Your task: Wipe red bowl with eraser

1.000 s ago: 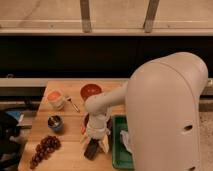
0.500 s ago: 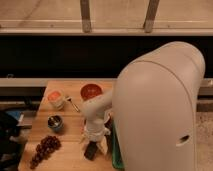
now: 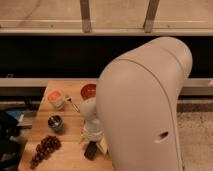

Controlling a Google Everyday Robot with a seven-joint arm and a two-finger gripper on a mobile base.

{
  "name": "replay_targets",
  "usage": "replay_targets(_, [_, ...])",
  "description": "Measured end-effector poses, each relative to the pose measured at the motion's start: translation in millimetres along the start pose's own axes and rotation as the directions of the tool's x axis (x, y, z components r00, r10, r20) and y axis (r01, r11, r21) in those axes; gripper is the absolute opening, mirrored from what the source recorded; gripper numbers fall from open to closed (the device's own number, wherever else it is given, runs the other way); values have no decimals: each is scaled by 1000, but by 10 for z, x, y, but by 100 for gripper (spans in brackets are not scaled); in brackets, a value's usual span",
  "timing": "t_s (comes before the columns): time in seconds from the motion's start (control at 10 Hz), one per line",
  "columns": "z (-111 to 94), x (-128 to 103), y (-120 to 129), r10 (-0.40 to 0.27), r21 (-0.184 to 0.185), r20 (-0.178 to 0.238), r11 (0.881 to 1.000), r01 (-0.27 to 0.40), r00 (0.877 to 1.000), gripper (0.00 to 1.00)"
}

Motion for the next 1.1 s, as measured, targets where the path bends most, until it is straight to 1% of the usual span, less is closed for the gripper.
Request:
replay_targets(0.3, [-32, -267, -57, 10, 5, -7, 1000, -10, 1000, 80])
replay_targets(0.4, [-27, -286, -69, 11, 8, -9, 1000, -11, 1000, 79])
replay_targets(0.5, [-19, -273, -72, 6, 12, -10, 1000, -6, 1000, 74])
replay_targets(0.6, [-18, -231, -54, -6, 19, -8, 1000, 6, 1000, 62])
replay_targets(0.7, [-14, -201, -37, -13, 22, -9, 1000, 13, 1000, 54])
replay_targets(1.0, [-4, -86, 1, -29, 30, -18, 999, 30, 999, 24])
replay_targets(1.1, [-6, -82, 4, -31, 30, -18, 999, 31, 999, 15])
